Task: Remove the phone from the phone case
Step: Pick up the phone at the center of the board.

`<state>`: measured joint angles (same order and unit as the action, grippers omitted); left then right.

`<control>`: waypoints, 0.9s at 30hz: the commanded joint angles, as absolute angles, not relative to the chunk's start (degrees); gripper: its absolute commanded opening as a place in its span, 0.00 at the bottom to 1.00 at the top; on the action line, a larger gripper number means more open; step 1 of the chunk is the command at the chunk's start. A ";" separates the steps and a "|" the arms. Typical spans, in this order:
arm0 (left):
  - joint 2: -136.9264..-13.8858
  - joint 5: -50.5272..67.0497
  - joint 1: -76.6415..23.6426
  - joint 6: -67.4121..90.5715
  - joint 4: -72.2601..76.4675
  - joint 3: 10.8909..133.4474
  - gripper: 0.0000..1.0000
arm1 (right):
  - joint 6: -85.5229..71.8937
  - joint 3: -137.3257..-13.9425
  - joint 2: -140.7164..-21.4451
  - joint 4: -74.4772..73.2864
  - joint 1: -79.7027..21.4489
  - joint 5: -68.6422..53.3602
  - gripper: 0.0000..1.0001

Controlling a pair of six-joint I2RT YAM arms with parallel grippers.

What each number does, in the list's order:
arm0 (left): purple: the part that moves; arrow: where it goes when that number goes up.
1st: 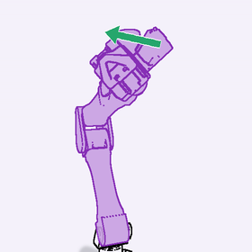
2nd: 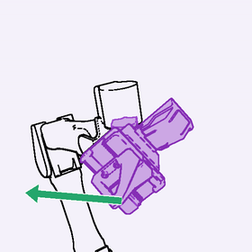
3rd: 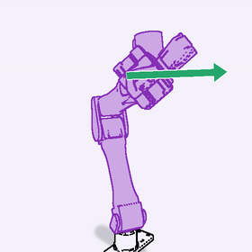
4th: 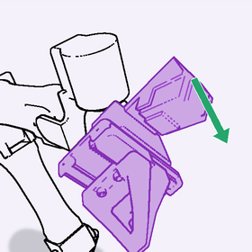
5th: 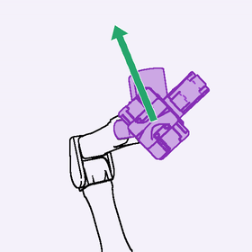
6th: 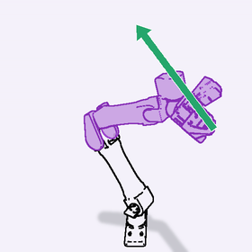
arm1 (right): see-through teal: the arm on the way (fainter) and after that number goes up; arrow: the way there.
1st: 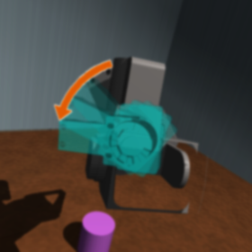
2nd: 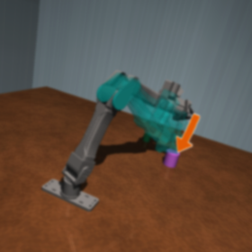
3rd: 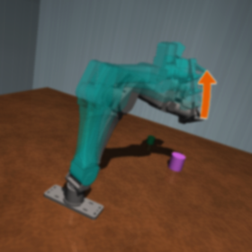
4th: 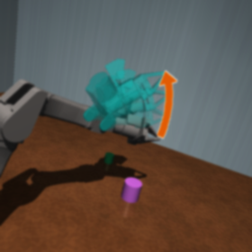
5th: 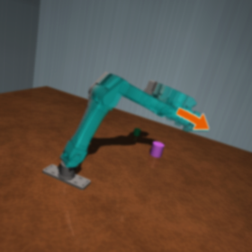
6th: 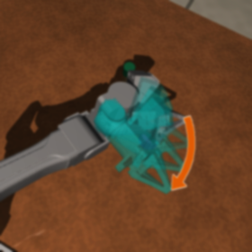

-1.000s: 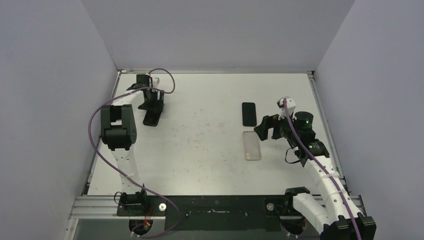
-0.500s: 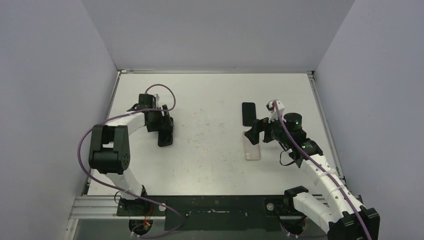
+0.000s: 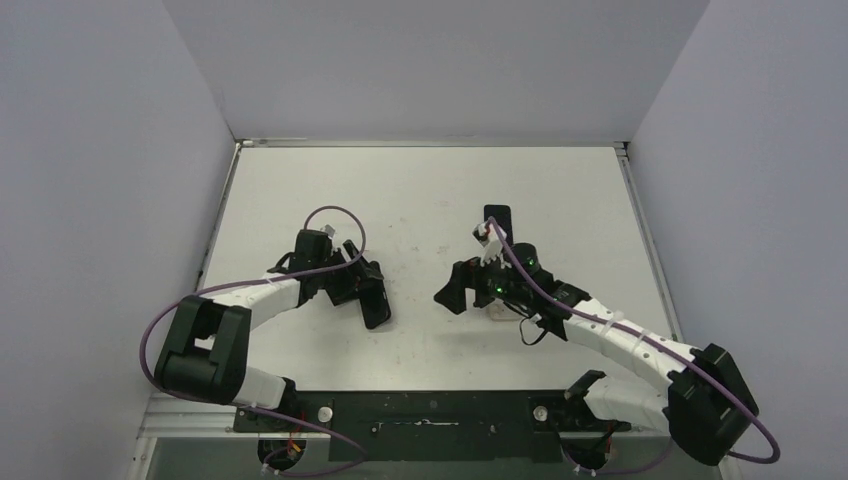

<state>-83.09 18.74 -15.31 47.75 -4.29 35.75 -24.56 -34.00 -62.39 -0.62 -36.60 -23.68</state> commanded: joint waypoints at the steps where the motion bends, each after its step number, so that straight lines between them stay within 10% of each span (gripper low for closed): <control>1: -80.38 20.82 -15.64 57.26 1.18 31.46 0.20 | -31.21 -35.91 -67.84 9.86 -42.36 -19.84 1.00; 19: -76.94 24.43 -16.61 63.19 10.11 25.67 0.19 | -36.97 -52.23 -98.26 19.29 -52.48 -19.38 0.91; 27: -75.53 24.76 -16.96 63.64 11.95 24.77 0.19 | -38.65 -54.43 -102.71 20.31 -53.39 -20.79 0.61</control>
<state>-77.65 23.07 -16.47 62.83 8.27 24.80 -37.36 -52.10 -102.13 16.73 -53.06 -20.45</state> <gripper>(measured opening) 0.692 0.706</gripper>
